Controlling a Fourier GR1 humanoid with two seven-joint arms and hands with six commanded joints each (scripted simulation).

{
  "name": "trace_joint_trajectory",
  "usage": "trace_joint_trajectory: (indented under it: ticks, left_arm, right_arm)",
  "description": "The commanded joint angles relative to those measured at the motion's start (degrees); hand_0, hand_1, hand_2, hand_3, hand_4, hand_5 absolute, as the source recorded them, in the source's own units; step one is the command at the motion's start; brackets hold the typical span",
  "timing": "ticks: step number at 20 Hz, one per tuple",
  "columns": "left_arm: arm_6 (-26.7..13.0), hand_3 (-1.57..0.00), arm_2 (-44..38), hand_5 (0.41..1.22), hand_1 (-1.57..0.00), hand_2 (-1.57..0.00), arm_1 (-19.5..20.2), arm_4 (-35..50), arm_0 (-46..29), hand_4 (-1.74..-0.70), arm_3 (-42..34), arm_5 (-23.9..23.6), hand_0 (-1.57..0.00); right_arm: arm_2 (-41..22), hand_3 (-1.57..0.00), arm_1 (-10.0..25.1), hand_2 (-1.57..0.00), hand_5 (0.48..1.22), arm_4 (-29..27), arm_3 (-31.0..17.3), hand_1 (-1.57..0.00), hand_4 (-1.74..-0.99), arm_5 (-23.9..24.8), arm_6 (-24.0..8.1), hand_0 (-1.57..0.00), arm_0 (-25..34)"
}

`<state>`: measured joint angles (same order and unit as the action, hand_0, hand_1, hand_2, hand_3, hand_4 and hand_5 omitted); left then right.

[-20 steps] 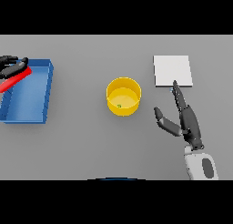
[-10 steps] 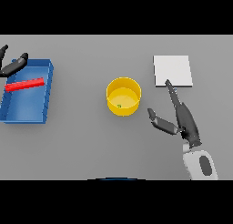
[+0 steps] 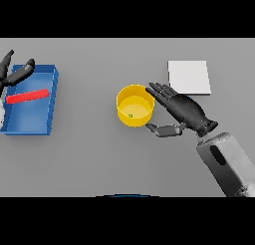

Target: Pick up the red beaker and tilt it to pour out 1 green nut into yellow bowl. Pick up the yellow bowl and place it on the metallic measuring scale.

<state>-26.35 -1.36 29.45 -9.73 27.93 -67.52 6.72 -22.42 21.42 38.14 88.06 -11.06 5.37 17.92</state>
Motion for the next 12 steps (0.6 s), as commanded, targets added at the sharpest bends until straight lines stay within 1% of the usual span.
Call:
trace_joint_trajectory:
  ticks: [1,2,3,4,6,7,9,10,12]
  left_arm:
    - [0.2,0.0,0.1,0.688,0.0,0.0,-0.1,-0.1,0.0,-0.81,0.1,0.0,0.0]
    - [0.7,0.0,0.1,0.689,0.0,0.0,0.2,-0.2,0.0,-0.81,0.4,0.2,0.0]
    - [1.1,0.0,0.0,0.687,0.0,0.0,0.3,-0.2,-0.3,-0.81,0.3,0.2,0.0]
    - [0.6,0.0,0.1,0.689,0.0,0.0,0.1,0.1,-0.6,-0.81,-0.7,0.4,0.0]
    - [1.4,0.0,0.0,0.692,0.0,0.0,0.5,-0.1,-0.4,-0.81,0.1,0.6,0.0]
    - [1.6,0.0,-0.3,0.695,0.0,0.0,0.6,0.2,-0.9,-0.81,-0.3,0.6,0.0]
    - [1.5,0.0,-0.3,0.695,0.0,0.0,0.6,0.3,-0.3,-0.81,0.0,0.7,0.0]
    - [1.3,0.0,-0.4,0.696,0.0,0.0,0.7,0.2,-0.1,-0.81,0.2,0.8,0.0]
    - [0.9,0.0,-0.4,0.693,0.0,0.0,0.5,0.4,0.3,-0.81,0.9,1.1,0.0]
  right_arm:
    - [-1.4,0.0,0.5,0.0,0.635,1.3,-1.0,0.0,-1.157,-1.0,1.0,0.0,1.3]
    - [-3.1,0.0,0.7,0.0,0.637,2.9,-2.1,0.0,-1.162,-2.0,1.5,0.0,3.2]
    - [-4.2,0.0,1.3,0.0,0.639,4.1,-3.5,0.0,-1.167,-2.5,2.7,0.0,4.6]
    - [-5.2,0.0,1.6,0.0,0.641,5.2,-5.1,0.0,-1.164,-3.4,2.8,0.0,6.6]
    - [-6.9,0.0,2.1,0.0,0.642,6.5,-8.0,0.0,-1.156,-4.7,5.0,0.0,9.4]
    - [-8.0,0.0,2.1,0.0,0.639,7.1,-8.5,0.0,-1.153,-5.3,6.1,0.0,9.7]
    - [-9.8,0.0,1.5,0.0,0.642,8.3,-11.2,0.0,-1.156,-6.3,7.2,0.0,11.9]
    - [-10.6,0.0,0.9,0.0,0.644,8.6,-12.1,0.0,-1.157,-7.4,6.8,0.0,13.1]
    - [-11.9,0.0,0.9,0.0,0.652,9.2,-14.2,0.0,-1.157,-9.4,7.7,0.0,15.4]
